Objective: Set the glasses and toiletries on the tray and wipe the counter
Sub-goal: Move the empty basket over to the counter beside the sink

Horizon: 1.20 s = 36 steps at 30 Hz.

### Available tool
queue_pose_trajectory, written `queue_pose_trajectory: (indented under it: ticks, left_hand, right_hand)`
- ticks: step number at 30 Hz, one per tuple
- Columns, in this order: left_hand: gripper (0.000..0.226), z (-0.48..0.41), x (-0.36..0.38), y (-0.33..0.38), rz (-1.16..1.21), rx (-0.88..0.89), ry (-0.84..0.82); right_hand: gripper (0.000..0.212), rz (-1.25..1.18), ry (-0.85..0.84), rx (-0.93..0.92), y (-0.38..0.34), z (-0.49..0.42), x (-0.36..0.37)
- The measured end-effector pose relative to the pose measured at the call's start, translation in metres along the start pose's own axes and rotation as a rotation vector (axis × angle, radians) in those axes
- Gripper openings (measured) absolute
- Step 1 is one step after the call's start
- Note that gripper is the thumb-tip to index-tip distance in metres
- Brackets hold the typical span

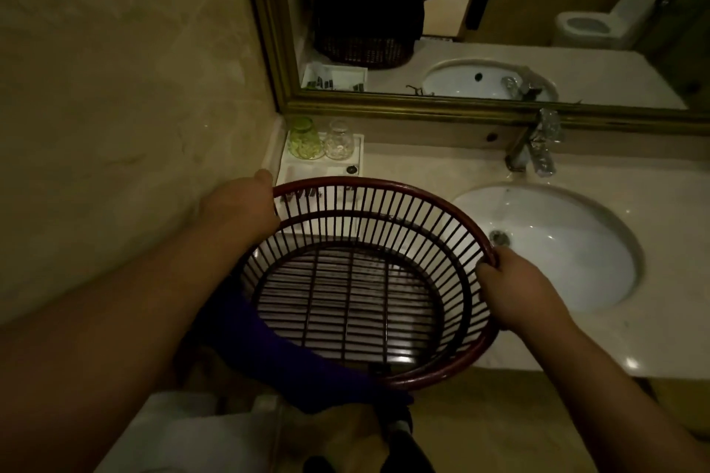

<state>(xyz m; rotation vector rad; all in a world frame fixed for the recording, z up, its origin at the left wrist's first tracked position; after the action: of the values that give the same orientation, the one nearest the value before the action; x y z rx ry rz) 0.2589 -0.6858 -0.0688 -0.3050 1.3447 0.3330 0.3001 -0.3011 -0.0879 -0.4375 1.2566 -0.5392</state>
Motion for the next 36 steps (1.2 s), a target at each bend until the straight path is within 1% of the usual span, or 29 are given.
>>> queue_pose_trajectory:
  ticks: [2, 5, 7, 11, 13, 14, 18, 20, 23, 25, 27, 31, 33, 36]
  left_hand:
    - [0.042, 0.011, -0.002, -0.01, -0.011, -0.054, -0.023]
    - [0.049, 0.026, -0.006, -0.018, -0.003, -0.139, -0.134]
    - [0.044, 0.031, -0.006, -0.02, 0.025, -0.147, -0.185]
    - [0.018, 0.036, -0.011, -0.005, 0.186, -0.003, -0.159]
    - [0.012, 0.041, -0.021, 0.016, 0.28, 0.054, -0.143]
    - [0.012, 0.044, -0.026, 0.028, 0.331, 0.069, -0.161]
    - [0.017, 0.059, -0.044, 0.089, 0.584, 0.084, -0.337]
    - [0.02, 0.066, -0.051, 0.124, 0.687, 0.083, -0.419]
    - [0.023, 0.072, -0.057, 0.181, 0.785, 0.1, -0.542]
    - [0.02, 0.073, -0.059, 0.222, 0.816, 0.116, -0.59]
    - [0.021, 0.075, -0.057, 0.266, 0.845, 0.124, -0.611]
    - [0.031, 0.077, -0.051, 0.358, 0.898, 0.133, -0.601]
    - [0.034, 0.079, -0.051, 0.403, 0.923, 0.158, -0.576]
    - [0.04, 0.079, -0.053, 0.466, 0.954, 0.188, -0.521]
  right_hand:
    - [0.011, -0.039, -0.006, 0.023, 0.002, 0.003, -0.002]
    - [0.011, -0.055, -0.036, 0.036, 0.003, 0.005, -0.005]
    - [0.013, -0.049, -0.038, 0.044, 0.003, 0.004, -0.01]
    - [0.013, -0.031, 0.017, 0.071, 0.016, 0.0, -0.045]
    - [0.017, 0.019, 0.05, 0.077, 0.03, -0.001, -0.074]
    - [0.019, 0.04, 0.07, 0.079, 0.038, -0.001, -0.089]
    - [0.02, 0.112, 0.151, 0.112, 0.07, -0.005, -0.15]
    - [0.025, 0.134, 0.176, 0.145, 0.091, -0.006, -0.178]
    - [0.035, 0.153, 0.173, 0.243, 0.129, -0.012, -0.217]
    - [0.036, 0.154, 0.194, 0.299, 0.158, -0.019, -0.244]
    - [0.028, 0.12, 0.234, 0.344, 0.188, -0.028, -0.272]
    - [0.011, -0.002, 0.264, 0.378, 0.248, -0.047, -0.324]
    - [0.009, -0.017, 0.29, 0.373, 0.276, -0.058, -0.347]
    - [0.013, -0.041, 0.336, 0.366, 0.315, -0.081, -0.382]
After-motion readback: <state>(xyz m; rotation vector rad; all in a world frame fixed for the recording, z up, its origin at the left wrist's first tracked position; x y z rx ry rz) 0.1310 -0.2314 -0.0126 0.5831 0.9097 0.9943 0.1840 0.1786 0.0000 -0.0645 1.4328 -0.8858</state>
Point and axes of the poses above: each hand's wrist, its own z-axis away from the middle knuckle, its own x-axis out of the palm, y = z × x, the point moved 1 cm from there along -z, towards the middle knuckle, and after that the axes turned 9 degrees about -x, right-handed, at the moved point
